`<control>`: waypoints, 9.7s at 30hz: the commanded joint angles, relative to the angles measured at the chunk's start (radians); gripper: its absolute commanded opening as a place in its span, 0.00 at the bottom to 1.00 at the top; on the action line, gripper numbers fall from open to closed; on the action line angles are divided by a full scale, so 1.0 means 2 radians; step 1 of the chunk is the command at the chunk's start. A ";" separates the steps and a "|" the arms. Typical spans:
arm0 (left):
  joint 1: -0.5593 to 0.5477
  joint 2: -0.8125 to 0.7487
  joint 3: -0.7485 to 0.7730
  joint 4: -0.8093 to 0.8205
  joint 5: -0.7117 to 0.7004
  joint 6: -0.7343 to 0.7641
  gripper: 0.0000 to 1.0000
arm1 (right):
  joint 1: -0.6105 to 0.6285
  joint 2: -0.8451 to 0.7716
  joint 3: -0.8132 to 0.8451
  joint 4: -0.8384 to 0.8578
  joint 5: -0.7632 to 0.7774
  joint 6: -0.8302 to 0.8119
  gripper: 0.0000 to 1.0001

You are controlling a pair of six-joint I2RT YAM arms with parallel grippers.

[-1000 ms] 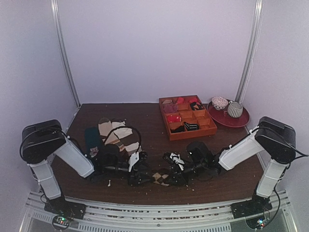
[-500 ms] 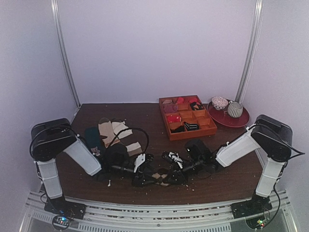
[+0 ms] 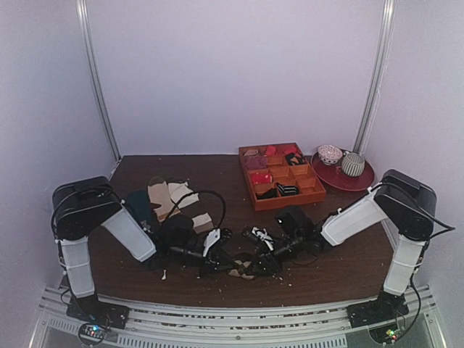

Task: Roll the socks
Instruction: Roll a pair of socks at the center of the board, then pick up the pair of socks from the center of the board, then move the storage box to the center of the board, then place a pair of socks in the storage box.

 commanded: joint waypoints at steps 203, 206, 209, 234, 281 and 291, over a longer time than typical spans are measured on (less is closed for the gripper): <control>0.128 -0.221 0.130 -0.360 -0.224 0.009 0.98 | -0.279 -0.070 0.254 -0.307 0.398 0.001 0.00; 0.128 -0.211 0.128 -0.355 -0.207 0.009 0.95 | -0.281 -0.056 0.256 -0.310 0.406 -0.004 0.00; 0.128 -0.213 0.119 -0.342 -0.200 0.012 0.94 | -0.284 -0.038 0.271 -0.323 0.403 -0.023 0.00; 0.128 -0.228 0.064 -0.267 -0.164 0.043 0.94 | -0.285 0.042 0.365 -0.445 0.456 -0.225 0.04; 0.128 -0.208 0.070 -0.289 -0.151 0.051 0.93 | -0.246 -0.016 0.229 -0.275 0.337 -0.256 0.04; 0.128 -0.197 0.084 -0.298 -0.148 0.053 0.93 | -0.265 -0.044 0.221 -0.222 0.334 -0.247 0.04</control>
